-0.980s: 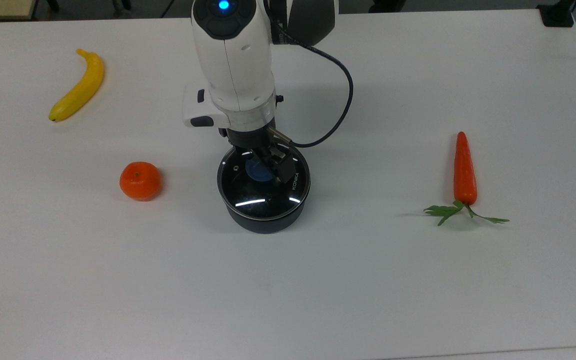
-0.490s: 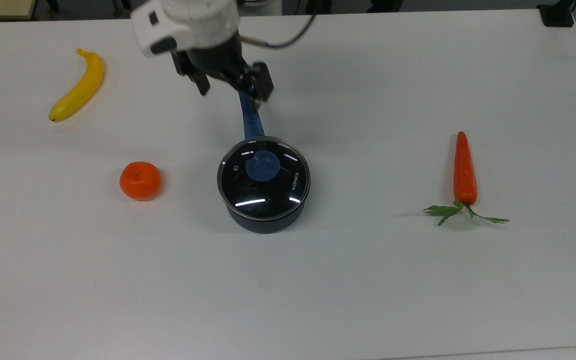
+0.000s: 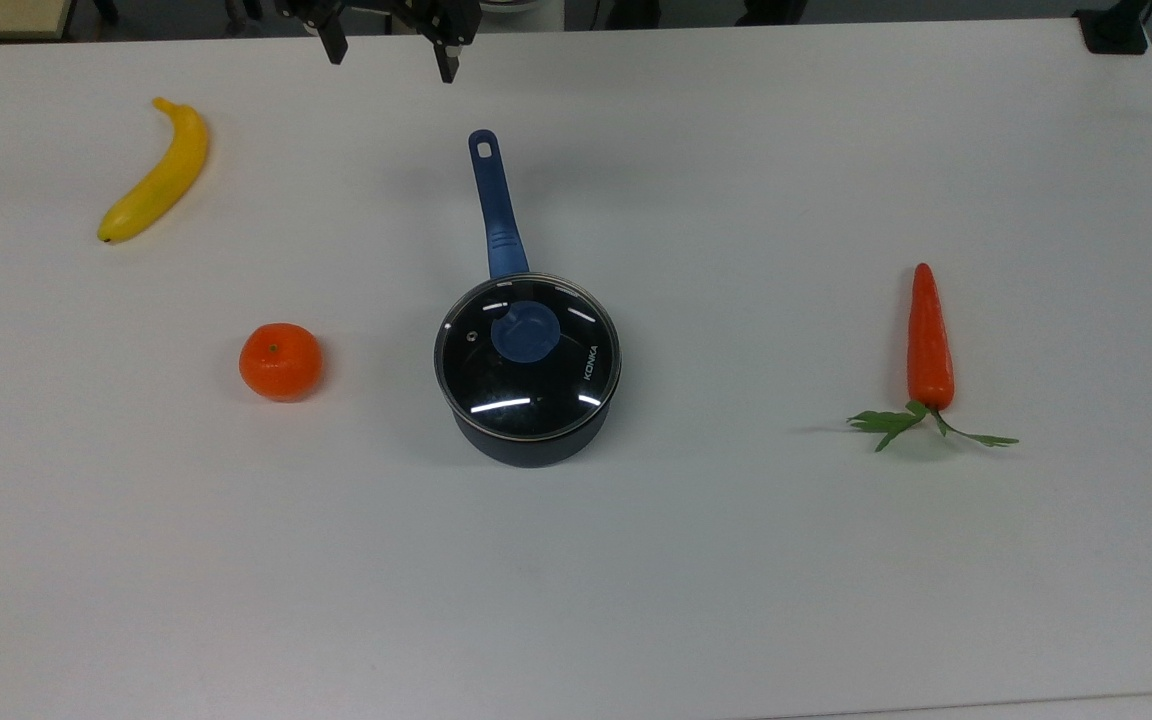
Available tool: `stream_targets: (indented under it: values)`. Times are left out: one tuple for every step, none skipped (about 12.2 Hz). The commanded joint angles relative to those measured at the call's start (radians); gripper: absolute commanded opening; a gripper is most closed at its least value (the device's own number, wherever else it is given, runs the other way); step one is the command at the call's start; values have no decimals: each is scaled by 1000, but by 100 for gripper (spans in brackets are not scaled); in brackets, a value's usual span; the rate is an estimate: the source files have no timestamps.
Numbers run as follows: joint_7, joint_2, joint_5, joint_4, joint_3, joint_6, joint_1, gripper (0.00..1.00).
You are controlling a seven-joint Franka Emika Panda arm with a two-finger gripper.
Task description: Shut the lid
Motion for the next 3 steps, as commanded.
stream_targets:
  values:
    - [-16,-20,-11,-23,-3,-7,-11,100]
    - [-14,-18,-11,-23,-2,-7,-9,100]
    - [-16,-20,-11,-23,-2,-9,-9,100]
